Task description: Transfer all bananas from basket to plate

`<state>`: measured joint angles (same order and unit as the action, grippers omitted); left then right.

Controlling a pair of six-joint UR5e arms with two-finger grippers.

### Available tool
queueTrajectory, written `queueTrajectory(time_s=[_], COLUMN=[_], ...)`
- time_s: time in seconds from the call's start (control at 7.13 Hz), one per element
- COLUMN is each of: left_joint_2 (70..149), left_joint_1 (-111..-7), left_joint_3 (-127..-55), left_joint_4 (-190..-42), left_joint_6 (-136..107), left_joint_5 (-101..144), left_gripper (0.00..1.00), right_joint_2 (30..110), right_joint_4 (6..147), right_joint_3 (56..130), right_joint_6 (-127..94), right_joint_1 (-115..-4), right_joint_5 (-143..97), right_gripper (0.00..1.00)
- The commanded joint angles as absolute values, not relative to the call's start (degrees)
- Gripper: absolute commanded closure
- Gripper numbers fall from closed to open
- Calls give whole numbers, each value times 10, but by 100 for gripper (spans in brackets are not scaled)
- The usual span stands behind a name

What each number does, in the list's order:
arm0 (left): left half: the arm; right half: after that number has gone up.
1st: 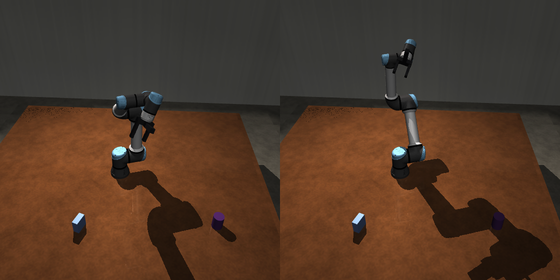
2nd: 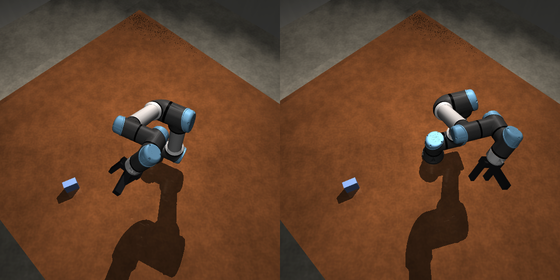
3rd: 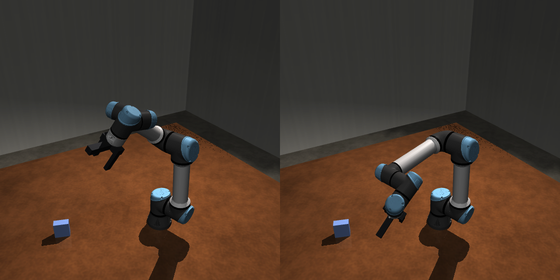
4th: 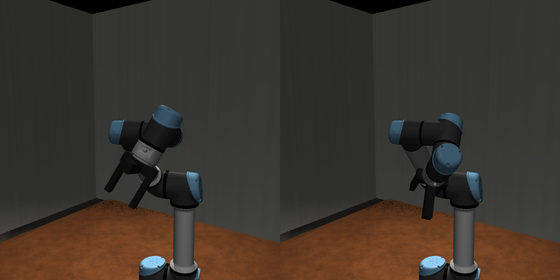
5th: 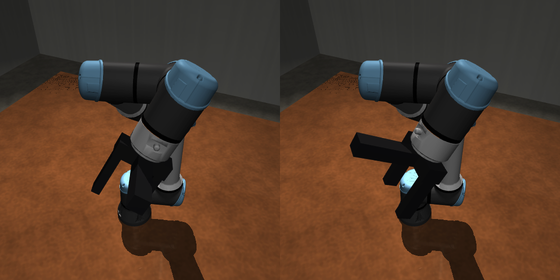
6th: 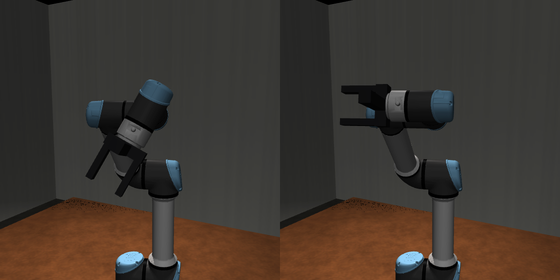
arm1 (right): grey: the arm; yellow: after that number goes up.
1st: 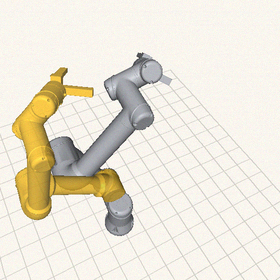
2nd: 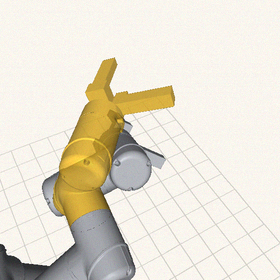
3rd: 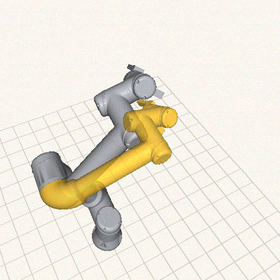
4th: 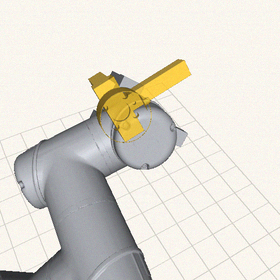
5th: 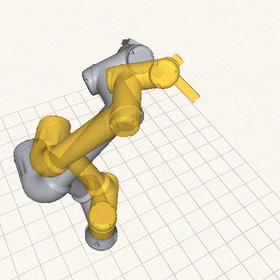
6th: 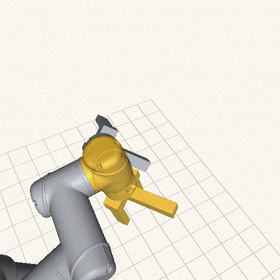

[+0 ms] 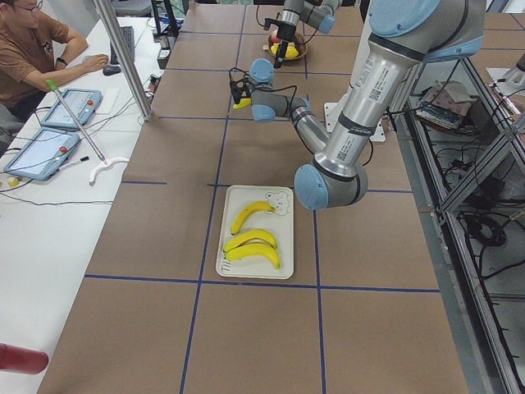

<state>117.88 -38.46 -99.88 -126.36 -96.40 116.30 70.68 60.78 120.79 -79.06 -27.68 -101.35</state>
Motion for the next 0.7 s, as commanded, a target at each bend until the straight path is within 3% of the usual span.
queueTrajectory(time_s=[0.0,0.56], left_joint_2=[1114,992], left_joint_1=[-419,-420], left_joint_3=[-1082,-1079], left_joint_4=[-1107,-1056], left_joint_6=[-836,-746], left_joint_5=[1166,1136], left_gripper=[100,100], right_joint_2=[736,742], right_joint_4=[640,640], right_joint_3=[1236,1232], right_joint_6=[-787,-784], right_joint_1=[-302,-314], right_joint_5=[-1015,-1015], right_gripper=[0,0])
